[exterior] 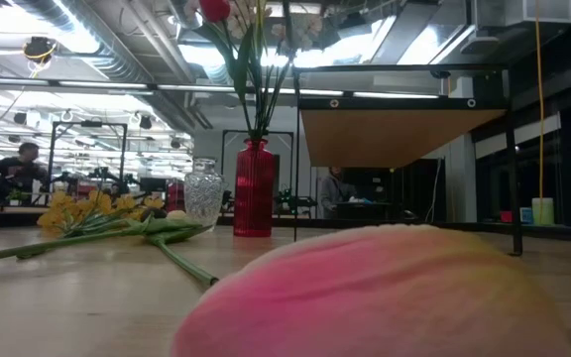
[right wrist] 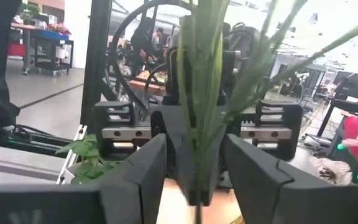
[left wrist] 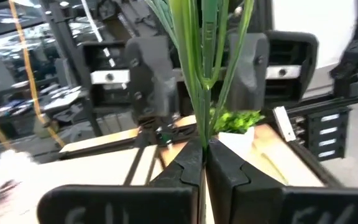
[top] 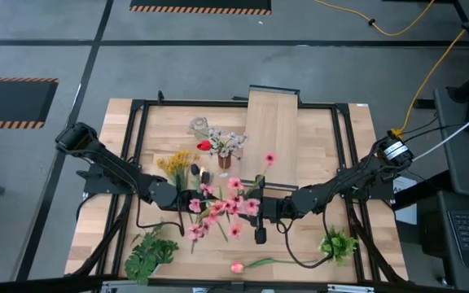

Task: Pick and place flowers into a vace then onto a shelf
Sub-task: Put the pink flowers into the red vase

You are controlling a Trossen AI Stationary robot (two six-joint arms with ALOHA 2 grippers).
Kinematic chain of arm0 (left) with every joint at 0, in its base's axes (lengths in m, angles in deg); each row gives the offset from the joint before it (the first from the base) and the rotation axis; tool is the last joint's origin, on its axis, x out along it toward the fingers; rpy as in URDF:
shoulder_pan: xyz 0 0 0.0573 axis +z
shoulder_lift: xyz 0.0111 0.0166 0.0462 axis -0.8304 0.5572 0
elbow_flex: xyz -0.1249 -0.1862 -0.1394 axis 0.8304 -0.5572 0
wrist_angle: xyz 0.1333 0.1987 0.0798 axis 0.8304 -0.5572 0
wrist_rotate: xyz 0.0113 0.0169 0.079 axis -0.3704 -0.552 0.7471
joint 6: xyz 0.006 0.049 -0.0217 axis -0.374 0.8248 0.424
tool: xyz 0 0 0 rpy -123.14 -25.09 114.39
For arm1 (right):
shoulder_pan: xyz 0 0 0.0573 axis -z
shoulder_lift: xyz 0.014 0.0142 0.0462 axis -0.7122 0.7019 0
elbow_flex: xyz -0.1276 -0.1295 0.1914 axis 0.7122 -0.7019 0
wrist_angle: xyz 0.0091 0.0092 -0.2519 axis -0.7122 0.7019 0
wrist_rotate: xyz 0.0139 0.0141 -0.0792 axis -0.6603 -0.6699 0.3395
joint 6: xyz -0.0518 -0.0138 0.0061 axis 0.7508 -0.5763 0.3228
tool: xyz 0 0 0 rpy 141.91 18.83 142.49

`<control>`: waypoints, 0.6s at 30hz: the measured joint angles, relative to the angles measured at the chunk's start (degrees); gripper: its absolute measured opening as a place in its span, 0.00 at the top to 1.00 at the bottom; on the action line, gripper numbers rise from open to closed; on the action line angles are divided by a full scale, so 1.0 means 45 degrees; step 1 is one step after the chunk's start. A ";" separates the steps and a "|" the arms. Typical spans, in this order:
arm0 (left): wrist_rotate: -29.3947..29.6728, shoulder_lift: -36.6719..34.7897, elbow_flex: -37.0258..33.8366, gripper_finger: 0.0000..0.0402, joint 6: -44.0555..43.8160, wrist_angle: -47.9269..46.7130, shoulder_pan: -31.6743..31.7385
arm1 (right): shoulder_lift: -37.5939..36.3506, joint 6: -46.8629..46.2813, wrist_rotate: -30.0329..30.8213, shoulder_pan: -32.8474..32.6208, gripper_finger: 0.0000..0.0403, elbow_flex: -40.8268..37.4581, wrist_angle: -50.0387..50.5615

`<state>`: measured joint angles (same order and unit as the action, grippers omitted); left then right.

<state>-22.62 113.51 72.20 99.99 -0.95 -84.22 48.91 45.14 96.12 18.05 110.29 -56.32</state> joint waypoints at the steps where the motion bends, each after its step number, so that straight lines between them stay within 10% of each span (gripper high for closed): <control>1: 0.0217 -0.0144 0.0000 0.99 0.0004 -0.0157 -0.0084 | -0.0084 0.0002 0.0005 -0.0033 0.58 0.0000 0.0122; 12: 0.2180 -0.2021 -0.0358 0.99 0.0015 -0.1869 -0.0748 | -0.1316 -0.1033 0.0858 -0.0396 0.59 0.0000 0.2666; 18: 0.3319 -0.3217 -0.1616 0.99 -0.0533 -0.1469 -0.0855 | -0.1588 -0.1652 0.3262 -0.1172 0.80 0.0000 0.4234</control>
<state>-7.68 99.04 64.93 97.59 -7.57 -88.06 41.76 37.71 110.79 12.77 110.29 -37.27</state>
